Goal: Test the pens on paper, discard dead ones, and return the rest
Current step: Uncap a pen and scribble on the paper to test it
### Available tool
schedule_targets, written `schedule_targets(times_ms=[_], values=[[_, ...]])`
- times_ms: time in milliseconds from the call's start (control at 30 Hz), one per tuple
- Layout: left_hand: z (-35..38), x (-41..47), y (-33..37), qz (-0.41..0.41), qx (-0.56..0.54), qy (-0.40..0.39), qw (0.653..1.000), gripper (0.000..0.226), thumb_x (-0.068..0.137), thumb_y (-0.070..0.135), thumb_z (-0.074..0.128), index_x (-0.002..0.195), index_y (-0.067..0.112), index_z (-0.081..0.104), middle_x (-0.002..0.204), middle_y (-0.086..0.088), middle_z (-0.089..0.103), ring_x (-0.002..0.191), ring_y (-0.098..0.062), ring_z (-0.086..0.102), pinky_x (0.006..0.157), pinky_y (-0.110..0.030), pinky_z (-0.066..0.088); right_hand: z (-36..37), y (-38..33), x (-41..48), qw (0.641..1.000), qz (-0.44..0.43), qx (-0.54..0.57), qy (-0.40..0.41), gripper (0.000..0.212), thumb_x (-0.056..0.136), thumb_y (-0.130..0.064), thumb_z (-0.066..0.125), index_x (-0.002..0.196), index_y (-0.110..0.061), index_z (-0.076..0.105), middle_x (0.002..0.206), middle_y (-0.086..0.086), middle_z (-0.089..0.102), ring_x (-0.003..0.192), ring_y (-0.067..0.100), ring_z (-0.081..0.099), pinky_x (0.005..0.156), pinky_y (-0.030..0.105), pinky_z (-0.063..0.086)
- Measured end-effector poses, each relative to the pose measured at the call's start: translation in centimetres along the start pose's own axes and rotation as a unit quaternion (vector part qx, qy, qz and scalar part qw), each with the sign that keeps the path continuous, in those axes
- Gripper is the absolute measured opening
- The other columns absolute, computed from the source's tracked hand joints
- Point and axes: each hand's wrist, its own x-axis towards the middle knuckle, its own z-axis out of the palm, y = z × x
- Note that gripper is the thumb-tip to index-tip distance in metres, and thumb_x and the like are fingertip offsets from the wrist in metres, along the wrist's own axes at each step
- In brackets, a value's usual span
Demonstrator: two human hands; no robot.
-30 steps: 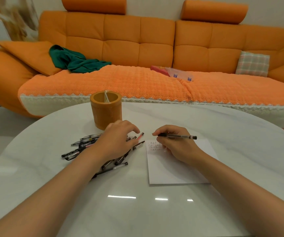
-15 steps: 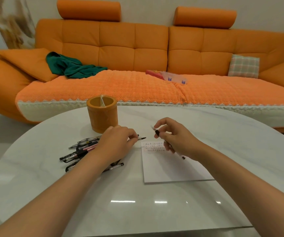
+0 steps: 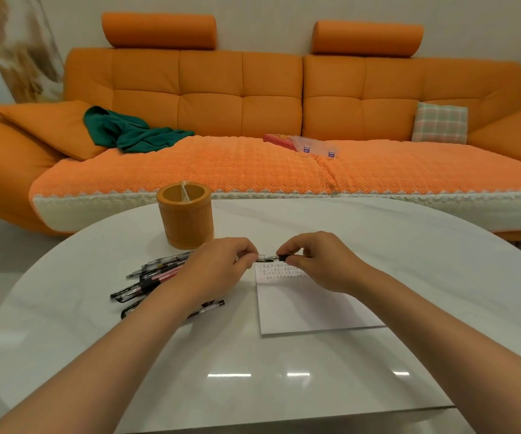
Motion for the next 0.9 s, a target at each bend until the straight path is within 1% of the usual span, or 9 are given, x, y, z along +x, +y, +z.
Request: schedule_targets(times_ms=[67,167,267,333,500,600,733,833,900], values=[[0.0,0.1,0.4,-0.004,-0.026,0.001,1.0,0.017,0.101,0.035,0.052,0.104,0.032,0.069,0.082,0.02,0.066,0.07,-0.001,0.055,0.06,-0.025,0.043,-0.1,-0.1,-0.2,1.0,-0.011,0.007,-0.01,0.019,0.096,-0.02,0.063,0.104,-0.034,0.074,0.09,-0.022,0.067,0.063,-0.003,0.052,0.061,0.015,0.036],[-0.1,0.1,1.1,-0.006,-0.033,0.008,0.999,0.016,0.101,0.035,0.053,0.098,0.033,0.068,0.069,0.021,0.061,0.062,-0.002,0.051,0.055,-0.023,0.036,-0.1,-0.2,-0.4,1.0,-0.016,0.001,-0.011,0.019,0.097,-0.021,0.061,0.106,-0.033,0.072,0.095,-0.021,0.066,0.064,0.001,0.052,0.063,0.016,0.038],[-0.7,0.2,1.0,-0.025,-0.011,0.032,0.999,0.014,0.1,0.037,0.053,0.101,0.035,0.068,0.08,0.022,0.064,0.073,-0.002,0.056,0.058,-0.025,0.044,-0.4,0.2,-0.3,0.999,0.002,-0.035,0.027,0.018,0.096,-0.024,0.06,0.103,-0.037,0.071,0.099,-0.02,0.067,0.07,-0.001,0.053,0.067,0.022,0.041],[-1.0,0.2,0.6,-0.038,-0.003,0.036,0.999,0.012,0.1,0.038,0.054,0.101,0.038,0.066,0.083,0.024,0.063,0.077,-0.003,0.058,0.059,-0.026,0.047,-0.8,0.4,-0.3,0.999,0.014,-0.016,0.037,0.017,0.096,-0.024,0.06,0.102,-0.036,0.071,0.099,-0.02,0.067,0.066,0.001,0.052,0.065,0.022,0.04],[-0.3,0.2,0.9,-0.029,-0.032,-0.001,0.999,0.012,0.099,0.038,0.056,0.103,0.036,0.068,0.088,0.019,0.068,0.078,-0.005,0.059,0.065,-0.028,0.051,-0.5,0.0,-0.6,1.0,-0.001,0.008,0.021,0.017,0.095,-0.022,0.062,0.102,-0.032,0.073,0.083,-0.023,0.063,0.057,-0.002,0.05,0.057,0.016,0.035],[0.2,0.3,1.2,-0.023,-0.068,-0.015,0.997,0.011,0.097,0.038,0.059,0.099,0.035,0.07,0.084,0.017,0.069,0.077,-0.005,0.06,0.07,-0.033,0.054,-0.2,-0.4,-0.6,1.0,-0.012,0.014,-0.003,0.017,0.096,-0.021,0.06,0.101,-0.032,0.072,0.087,-0.019,0.065,0.058,-0.007,0.051,0.057,0.014,0.034],[0.4,0.4,1.6,-0.042,-0.136,-0.027,0.989,0.012,0.096,0.035,0.062,0.093,0.031,0.072,0.081,0.014,0.073,0.079,-0.007,0.064,0.073,-0.031,0.053,0.4,-0.7,-1.0,0.999,-0.027,-0.021,-0.022,0.018,0.097,-0.023,0.054,0.101,-0.032,0.069,0.081,-0.017,0.061,0.066,0.001,0.052,0.06,0.022,0.038],[0.3,0.7,1.4,-0.067,-0.141,-0.016,0.988,0.014,0.097,0.032,0.059,0.089,0.032,0.07,0.08,0.015,0.073,0.078,-0.007,0.063,0.072,-0.03,0.053,0.3,-0.6,-0.8,0.997,-0.024,-0.071,0.019,0.018,0.097,-0.025,0.052,0.1,-0.034,0.067,0.088,-0.014,0.066,0.081,0.011,0.059,0.072,0.035,0.051],[0.1,0.9,1.2,-0.077,-0.141,-0.01,0.987,0.014,0.098,0.031,0.058,0.09,0.032,0.069,0.082,0.015,0.072,0.08,-0.007,0.061,0.073,-0.03,0.052,-0.1,-0.2,-0.7,0.996,-0.007,-0.083,0.042,0.018,0.096,-0.025,0.051,0.099,-0.035,0.066,0.095,-0.013,0.068,0.087,0.012,0.06,0.076,0.035,0.052]])
